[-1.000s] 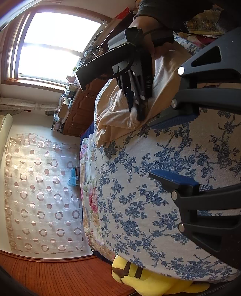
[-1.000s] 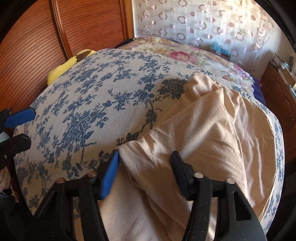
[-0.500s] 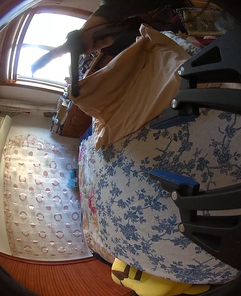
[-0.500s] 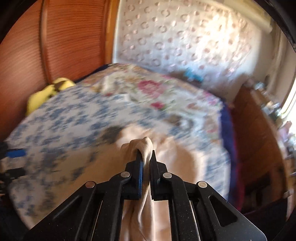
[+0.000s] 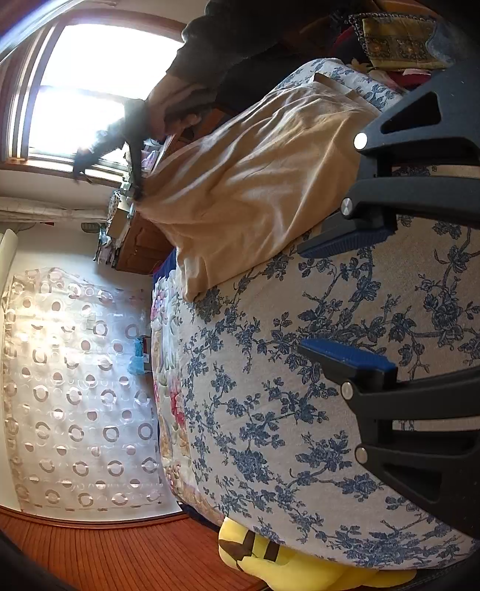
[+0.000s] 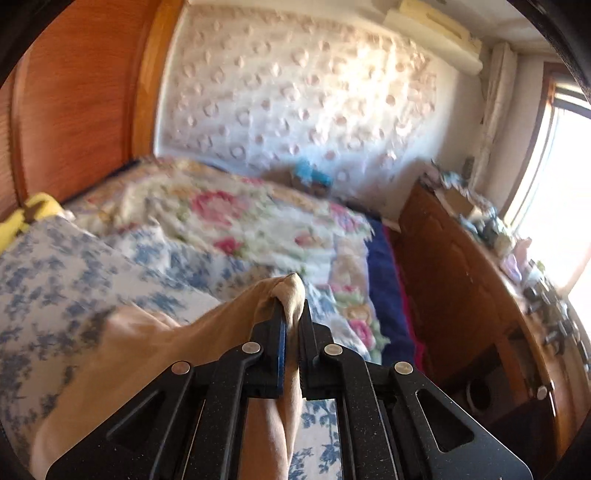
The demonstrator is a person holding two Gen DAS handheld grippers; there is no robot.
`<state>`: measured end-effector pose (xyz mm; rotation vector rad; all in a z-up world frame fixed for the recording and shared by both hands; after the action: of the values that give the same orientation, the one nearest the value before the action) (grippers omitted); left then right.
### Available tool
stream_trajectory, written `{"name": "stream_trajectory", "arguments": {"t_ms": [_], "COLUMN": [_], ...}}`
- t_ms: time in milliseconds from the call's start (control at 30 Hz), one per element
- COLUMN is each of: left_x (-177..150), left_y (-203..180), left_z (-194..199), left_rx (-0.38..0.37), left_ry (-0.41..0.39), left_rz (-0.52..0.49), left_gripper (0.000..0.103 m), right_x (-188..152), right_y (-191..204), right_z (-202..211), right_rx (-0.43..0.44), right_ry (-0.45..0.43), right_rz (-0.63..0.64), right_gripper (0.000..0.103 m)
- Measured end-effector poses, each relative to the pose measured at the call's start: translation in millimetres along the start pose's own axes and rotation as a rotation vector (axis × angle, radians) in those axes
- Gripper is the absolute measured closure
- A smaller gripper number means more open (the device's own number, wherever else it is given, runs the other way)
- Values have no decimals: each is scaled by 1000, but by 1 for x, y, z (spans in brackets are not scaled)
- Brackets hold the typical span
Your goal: Fold small clothes
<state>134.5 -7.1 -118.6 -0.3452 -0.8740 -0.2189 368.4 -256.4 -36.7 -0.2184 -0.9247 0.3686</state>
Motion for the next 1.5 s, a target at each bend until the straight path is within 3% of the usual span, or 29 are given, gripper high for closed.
{"name": "stream_trajectory", "arguments": {"t_ms": [67,100,133,200,333,600,800,900,1200,1267,1333,1367,1433,1500], "left_x": [0,1,3,9,28,73,100,114,139,138,135,134,139,149], "left_y": [-1,-2,-2,-3,-8,-14,-22,-25,-24,-26,-28,-29,-26,-9], "left_z": [-1,-2,-4,-9,-25,-83,-137,-164,-232,-238,-241,-241,-234,-225], "left_rx": [-3,-3,-3,-5,-23,-31,-64,-78,-64,-78,-95,-99,-69,1], "left_ry": [3,4,4,11,17,57,107,133,198,210,223,222,182,133], "left_rz": [-6,-9,-11,-18,-35,-62,-80,-92,-150,-164,-180,-185,-197,-170], "left_gripper": [59,59,59,59,59,59,62,66,67,77,103,103,103,103], "right_x": [-17,-29,-36,-47,-63,-123,-160,-168,-177,-179,-180,-181,-180,-179], "right_y": [0,-1,-2,-2,-7,-3,-6,-7,4,6,6,7,9,11], "right_z": [-28,-42,-48,-48,-22,31,32,34,50,50,48,48,50,58], "right_rx": [0,-11,-26,-9,41,203,235,257,320,332,343,356,386,393], "right_ry": [118,187,215,228,192,200,204,197,174,182,184,186,185,171], "right_rz": [-9,-7,-2,-3,-34,-120,-168,-202,-209,-203,-201,-205,-208,-195], "right_gripper": [98,90,74,53,48,48,48,49,57,58,66,69,95,97]}}
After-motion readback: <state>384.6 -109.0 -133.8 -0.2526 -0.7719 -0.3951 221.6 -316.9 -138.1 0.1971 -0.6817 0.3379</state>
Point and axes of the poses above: each gripper's, at about its wrist camera, not at the fingertips, and z roughly against the way its jaws point, y to its left, x to its top, the point moved 9 cm from there along -z, roughly the way its jaws point, and after that the axes turned 4 degrees about -x, right-handed, at the moved point
